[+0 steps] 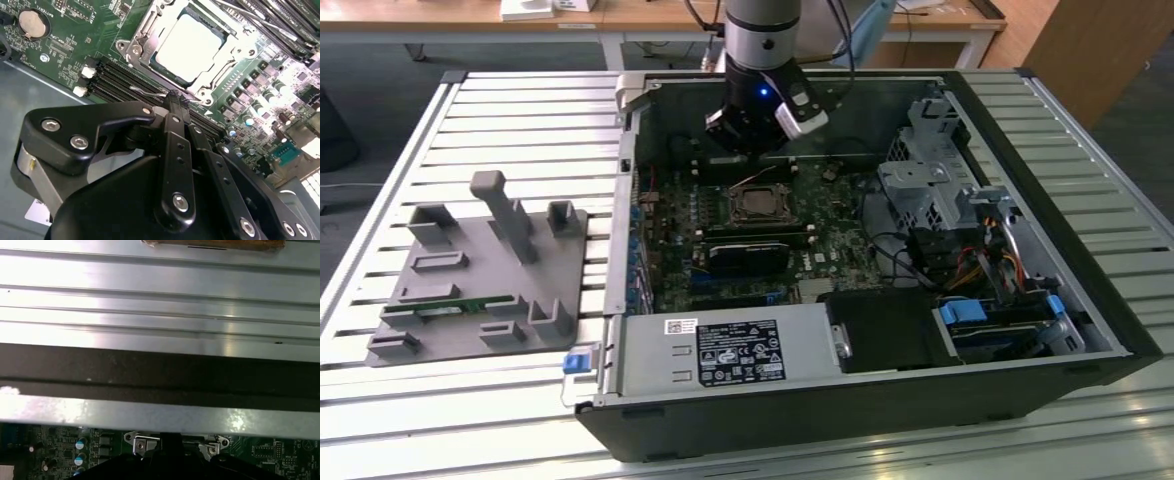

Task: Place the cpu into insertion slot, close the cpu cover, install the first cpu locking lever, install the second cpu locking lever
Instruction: 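Install the first cpu locking lever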

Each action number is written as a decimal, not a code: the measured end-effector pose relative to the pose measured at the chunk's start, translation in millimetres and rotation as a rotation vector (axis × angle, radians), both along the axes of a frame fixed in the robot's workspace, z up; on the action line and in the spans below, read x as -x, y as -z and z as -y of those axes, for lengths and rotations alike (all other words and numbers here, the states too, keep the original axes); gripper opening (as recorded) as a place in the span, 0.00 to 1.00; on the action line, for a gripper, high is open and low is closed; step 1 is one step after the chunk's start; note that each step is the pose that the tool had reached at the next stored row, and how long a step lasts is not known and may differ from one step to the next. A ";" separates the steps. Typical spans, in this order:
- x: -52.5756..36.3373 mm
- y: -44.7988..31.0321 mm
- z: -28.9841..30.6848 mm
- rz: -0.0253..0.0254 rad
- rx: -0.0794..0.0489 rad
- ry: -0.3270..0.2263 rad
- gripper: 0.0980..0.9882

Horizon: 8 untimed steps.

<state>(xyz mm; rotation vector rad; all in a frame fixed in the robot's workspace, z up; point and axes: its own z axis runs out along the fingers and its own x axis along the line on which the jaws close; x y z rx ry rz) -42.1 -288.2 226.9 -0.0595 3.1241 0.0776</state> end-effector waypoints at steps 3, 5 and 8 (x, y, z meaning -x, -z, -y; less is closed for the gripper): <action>-0.4 1.0 -1.0 0.0001 0.000 -0.012 0.01; -1.4 1.8 -1.7 -0.0001 0.000 -0.015 0.01; -4.7 3.3 -3.8 -0.0003 0.000 -0.015 0.01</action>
